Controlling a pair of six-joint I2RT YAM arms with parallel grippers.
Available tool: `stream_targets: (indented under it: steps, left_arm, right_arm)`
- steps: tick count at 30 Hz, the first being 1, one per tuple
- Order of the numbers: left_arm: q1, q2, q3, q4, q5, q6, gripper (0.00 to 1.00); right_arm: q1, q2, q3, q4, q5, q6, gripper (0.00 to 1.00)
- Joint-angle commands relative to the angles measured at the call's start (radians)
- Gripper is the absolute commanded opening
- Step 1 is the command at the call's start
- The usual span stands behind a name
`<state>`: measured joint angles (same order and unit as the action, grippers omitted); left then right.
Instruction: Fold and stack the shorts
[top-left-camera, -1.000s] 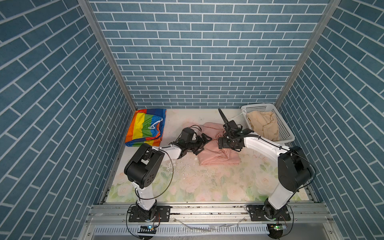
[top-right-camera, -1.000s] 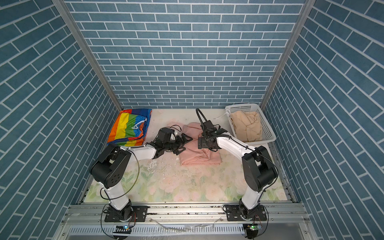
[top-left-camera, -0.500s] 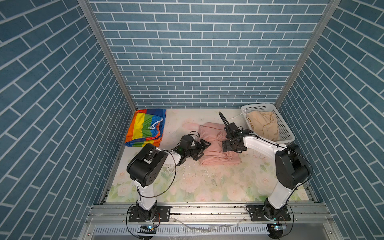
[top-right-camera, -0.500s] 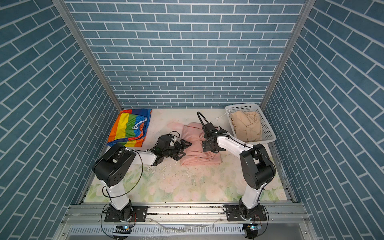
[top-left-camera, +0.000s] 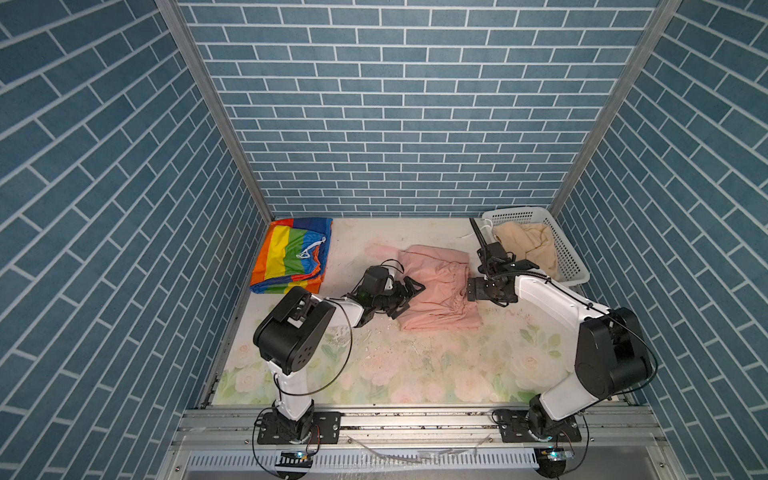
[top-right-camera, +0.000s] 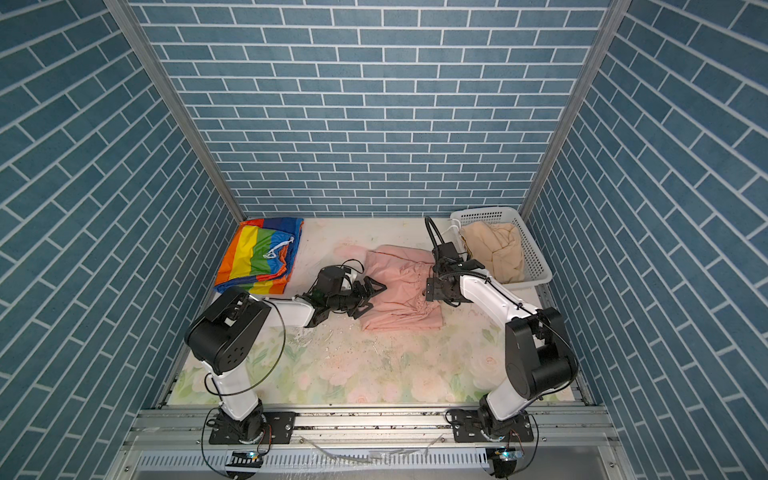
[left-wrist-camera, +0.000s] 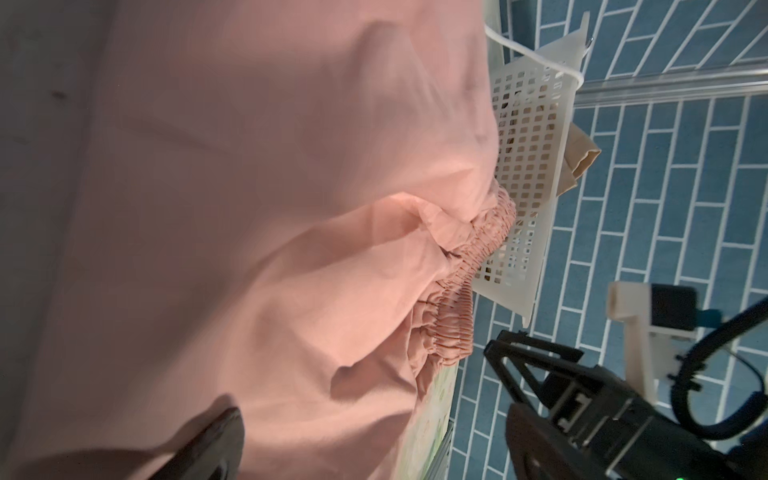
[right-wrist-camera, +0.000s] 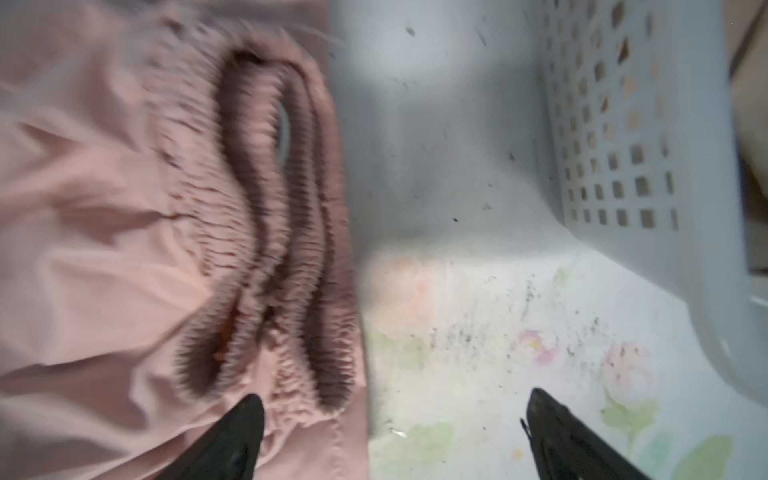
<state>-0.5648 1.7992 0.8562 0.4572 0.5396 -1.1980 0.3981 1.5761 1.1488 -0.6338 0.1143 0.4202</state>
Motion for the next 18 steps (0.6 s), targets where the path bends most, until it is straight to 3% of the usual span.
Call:
stream_targets:
  steps: [1, 5, 9, 14, 18]
  left_arm:
    - [-0.017, -0.091, 0.061, -0.115, -0.011, 0.063, 1.00]
    - [-0.019, -0.089, -0.027, 0.093, -0.038, -0.077, 1.00]
    - [-0.040, -0.052, -0.057, 0.156, -0.041, -0.096, 1.00]
    - [-0.049, -0.029, -0.121, 0.164, -0.058, -0.087, 1.00]
    - [-0.049, -0.012, -0.155, 0.168, -0.045, -0.084, 1.00]
  right_arm:
    - [-0.010, -0.005, 0.052, 0.106, -0.194, 0.096, 0.98]
    - [-0.011, 0.091, 0.069, 0.316, -0.386, 0.263, 0.98]
    - [-0.002, 0.189, 0.059, 0.592, -0.528, 0.421, 0.98]
    - [-0.009, 0.325, 0.098, 0.651, -0.560, 0.413, 0.99]
    - [-0.044, 0.435, 0.147, 0.665, -0.592, 0.334, 0.99]
